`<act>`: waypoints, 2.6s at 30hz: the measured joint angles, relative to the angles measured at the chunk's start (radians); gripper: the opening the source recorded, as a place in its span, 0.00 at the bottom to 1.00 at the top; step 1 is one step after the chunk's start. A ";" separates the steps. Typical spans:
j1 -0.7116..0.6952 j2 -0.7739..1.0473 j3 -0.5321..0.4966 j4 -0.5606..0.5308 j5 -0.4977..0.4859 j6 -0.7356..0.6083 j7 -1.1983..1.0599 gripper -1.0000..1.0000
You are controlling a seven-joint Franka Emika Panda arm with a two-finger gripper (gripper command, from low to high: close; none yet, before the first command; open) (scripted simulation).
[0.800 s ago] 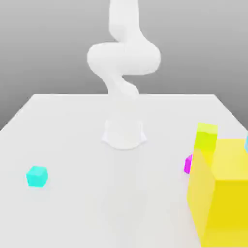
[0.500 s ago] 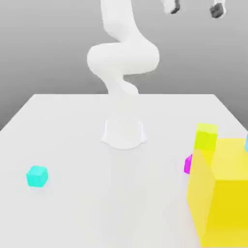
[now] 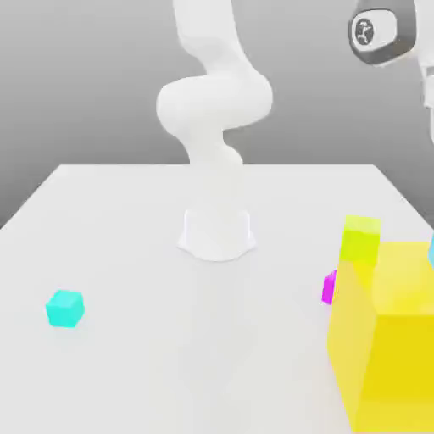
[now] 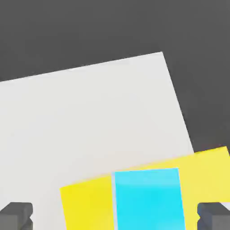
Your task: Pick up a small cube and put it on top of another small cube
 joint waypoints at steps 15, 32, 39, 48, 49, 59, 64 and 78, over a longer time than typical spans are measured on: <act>0.058 0.137 0.041 -0.382 -0.162 0.316 -0.572 0.50; 0.171 0.408 -0.098 -0.426 -0.230 0.672 -0.602 0.00; 0.140 0.347 -0.064 -0.433 -0.206 0.620 -0.624 0.00; 0.127 0.115 -0.021 -0.472 -0.157 0.408 -0.632 0.00; 0.123 0.106 -0.014 -0.462 -0.168 0.371 -0.598 0.00; 0.086 0.040 0.029 -0.275 -0.208 -0.057 -0.261 0.00; 0.062 -0.007 0.031 -0.168 -0.209 -0.269 -0.128 0.00; -0.101 -0.167 -0.177 -0.038 -0.205 -0.295 -0.277 1.00</act>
